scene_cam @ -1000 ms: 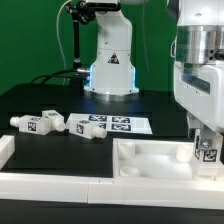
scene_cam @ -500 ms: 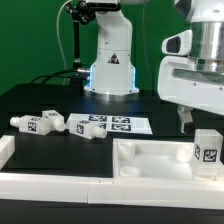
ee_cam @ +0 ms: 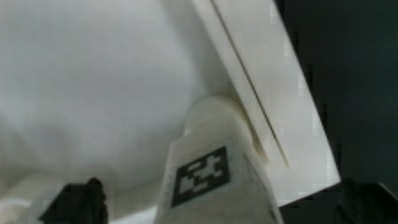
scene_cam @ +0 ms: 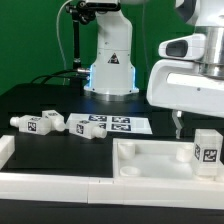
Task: Assemble one leg
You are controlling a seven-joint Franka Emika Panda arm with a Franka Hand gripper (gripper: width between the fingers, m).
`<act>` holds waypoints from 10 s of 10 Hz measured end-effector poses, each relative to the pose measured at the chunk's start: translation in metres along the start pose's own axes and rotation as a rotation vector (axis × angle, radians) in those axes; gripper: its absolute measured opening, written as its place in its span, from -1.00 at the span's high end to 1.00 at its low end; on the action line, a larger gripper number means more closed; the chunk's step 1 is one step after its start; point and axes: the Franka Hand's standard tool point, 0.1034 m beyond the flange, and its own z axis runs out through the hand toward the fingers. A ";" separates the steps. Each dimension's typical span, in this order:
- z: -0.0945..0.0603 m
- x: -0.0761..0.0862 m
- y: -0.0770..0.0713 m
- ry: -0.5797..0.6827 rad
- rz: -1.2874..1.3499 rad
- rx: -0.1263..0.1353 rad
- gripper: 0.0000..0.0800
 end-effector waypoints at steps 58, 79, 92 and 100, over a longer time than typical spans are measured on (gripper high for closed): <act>0.012 0.000 0.001 0.051 0.253 0.072 0.30; 0.008 0.009 0.004 0.038 0.209 0.086 -0.62; 0.013 0.009 0.004 -0.103 1.171 0.049 0.29; 0.012 0.010 0.008 -0.113 1.669 0.025 0.29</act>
Offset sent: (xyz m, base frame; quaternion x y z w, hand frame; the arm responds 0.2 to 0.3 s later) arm 0.0000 0.0000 0.0000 0.0000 0.0000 0.1938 0.9810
